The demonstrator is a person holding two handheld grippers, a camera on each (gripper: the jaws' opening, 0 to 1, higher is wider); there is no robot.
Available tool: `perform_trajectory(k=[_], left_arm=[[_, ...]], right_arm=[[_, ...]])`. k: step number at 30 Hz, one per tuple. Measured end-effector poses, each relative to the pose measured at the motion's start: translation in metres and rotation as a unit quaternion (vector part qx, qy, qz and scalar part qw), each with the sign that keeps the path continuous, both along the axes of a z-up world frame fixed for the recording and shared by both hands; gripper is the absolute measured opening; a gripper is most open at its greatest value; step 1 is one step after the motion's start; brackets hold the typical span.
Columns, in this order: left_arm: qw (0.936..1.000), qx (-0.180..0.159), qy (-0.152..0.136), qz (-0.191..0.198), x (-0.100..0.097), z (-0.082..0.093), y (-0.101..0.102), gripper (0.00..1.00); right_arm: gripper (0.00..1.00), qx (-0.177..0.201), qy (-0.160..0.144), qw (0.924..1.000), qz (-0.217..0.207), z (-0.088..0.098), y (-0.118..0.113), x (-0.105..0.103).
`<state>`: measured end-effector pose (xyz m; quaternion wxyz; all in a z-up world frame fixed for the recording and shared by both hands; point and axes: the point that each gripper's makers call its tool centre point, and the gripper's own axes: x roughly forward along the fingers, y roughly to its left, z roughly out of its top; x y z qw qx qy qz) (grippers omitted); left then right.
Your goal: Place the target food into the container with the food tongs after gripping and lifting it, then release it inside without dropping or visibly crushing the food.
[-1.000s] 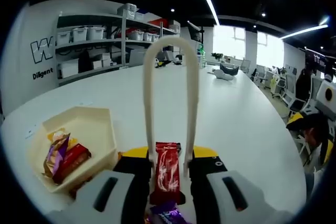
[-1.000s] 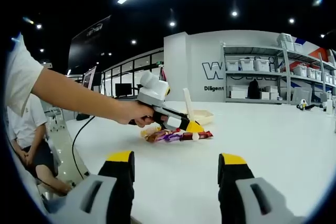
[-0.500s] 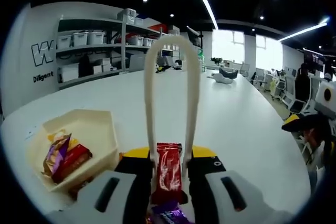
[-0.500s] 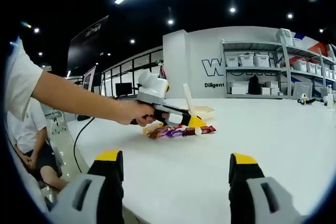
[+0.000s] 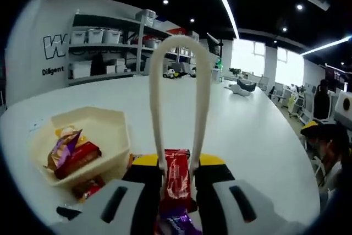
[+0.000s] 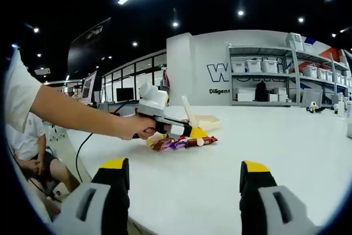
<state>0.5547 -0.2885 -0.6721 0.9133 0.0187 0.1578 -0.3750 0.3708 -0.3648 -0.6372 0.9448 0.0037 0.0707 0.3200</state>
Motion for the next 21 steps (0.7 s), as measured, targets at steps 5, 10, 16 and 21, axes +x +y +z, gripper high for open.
perform_trajectory(k=[5,10,16,21], left_arm=[[0.9995,-0.033,-0.002,0.003,-0.006,0.018,0.002,0.22],[0.9976,-0.065,-0.022,0.010,-0.009,0.048,0.007,0.22],[0.9964,-0.075,-0.033,0.022,-0.008,0.067,0.022,0.22],[0.9950,-0.085,-0.028,0.046,-0.001,0.073,0.047,0.22]], right_arm=[[0.81,0.002,-0.003,1.0000,0.002,0.005,0.007,-0.001],[0.83,0.012,-0.006,0.9998,0.017,0.012,0.021,-0.004],[0.83,0.011,-0.014,0.9995,0.027,0.016,0.033,-0.004],[0.83,0.014,-0.015,0.9993,0.032,0.017,0.037,-0.004]])
